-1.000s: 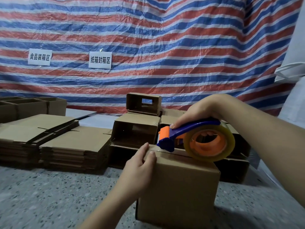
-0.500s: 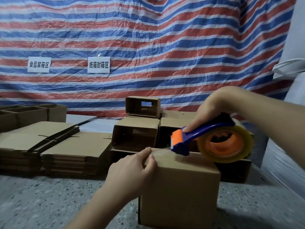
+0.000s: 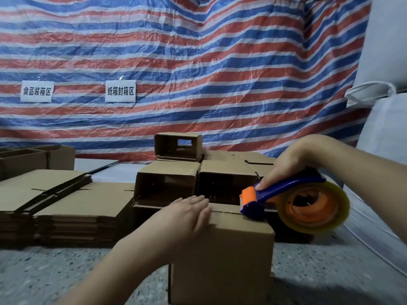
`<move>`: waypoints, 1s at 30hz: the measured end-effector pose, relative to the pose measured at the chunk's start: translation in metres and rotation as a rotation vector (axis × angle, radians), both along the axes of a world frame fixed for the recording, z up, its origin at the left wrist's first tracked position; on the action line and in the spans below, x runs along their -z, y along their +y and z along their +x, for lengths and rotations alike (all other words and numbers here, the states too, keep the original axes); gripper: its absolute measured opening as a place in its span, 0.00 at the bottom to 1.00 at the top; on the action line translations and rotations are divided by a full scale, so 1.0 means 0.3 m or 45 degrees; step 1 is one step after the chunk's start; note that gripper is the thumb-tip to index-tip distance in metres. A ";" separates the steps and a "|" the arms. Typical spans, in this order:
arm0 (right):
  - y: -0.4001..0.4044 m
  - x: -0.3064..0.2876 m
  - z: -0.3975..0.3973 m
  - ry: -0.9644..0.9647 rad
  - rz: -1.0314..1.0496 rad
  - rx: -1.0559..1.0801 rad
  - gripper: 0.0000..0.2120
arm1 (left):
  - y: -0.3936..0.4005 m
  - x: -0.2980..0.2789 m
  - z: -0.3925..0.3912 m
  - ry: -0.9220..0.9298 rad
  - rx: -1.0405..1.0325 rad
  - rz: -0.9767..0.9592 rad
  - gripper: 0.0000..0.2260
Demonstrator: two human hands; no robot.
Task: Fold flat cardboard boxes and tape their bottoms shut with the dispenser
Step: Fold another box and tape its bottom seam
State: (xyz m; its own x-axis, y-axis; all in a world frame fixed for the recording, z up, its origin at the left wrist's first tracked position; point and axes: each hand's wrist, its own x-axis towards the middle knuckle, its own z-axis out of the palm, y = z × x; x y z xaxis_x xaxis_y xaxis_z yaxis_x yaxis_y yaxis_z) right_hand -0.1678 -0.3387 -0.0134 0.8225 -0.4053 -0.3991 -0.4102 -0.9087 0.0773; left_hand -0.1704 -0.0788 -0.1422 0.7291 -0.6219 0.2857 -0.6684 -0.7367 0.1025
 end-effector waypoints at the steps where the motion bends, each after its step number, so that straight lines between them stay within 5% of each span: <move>1: 0.005 0.000 0.000 -0.001 -0.008 -0.004 0.43 | -0.025 -0.007 -0.013 0.016 0.030 -0.011 0.24; 6: -0.007 0.001 -0.003 0.030 0.025 0.004 0.46 | -0.134 0.007 -0.039 -0.052 -0.019 0.246 0.35; 15: -0.137 -0.057 -0.075 0.058 0.026 0.014 0.56 | -0.127 0.050 -0.005 -0.110 0.023 0.167 0.34; 24: -0.147 0.043 -0.103 0.083 0.066 0.051 0.46 | -0.187 -0.012 -0.052 -0.136 -0.040 0.209 0.34; 30: -0.153 0.054 -0.105 0.064 0.094 0.047 0.41 | -0.307 0.013 -0.051 0.040 0.228 0.223 0.39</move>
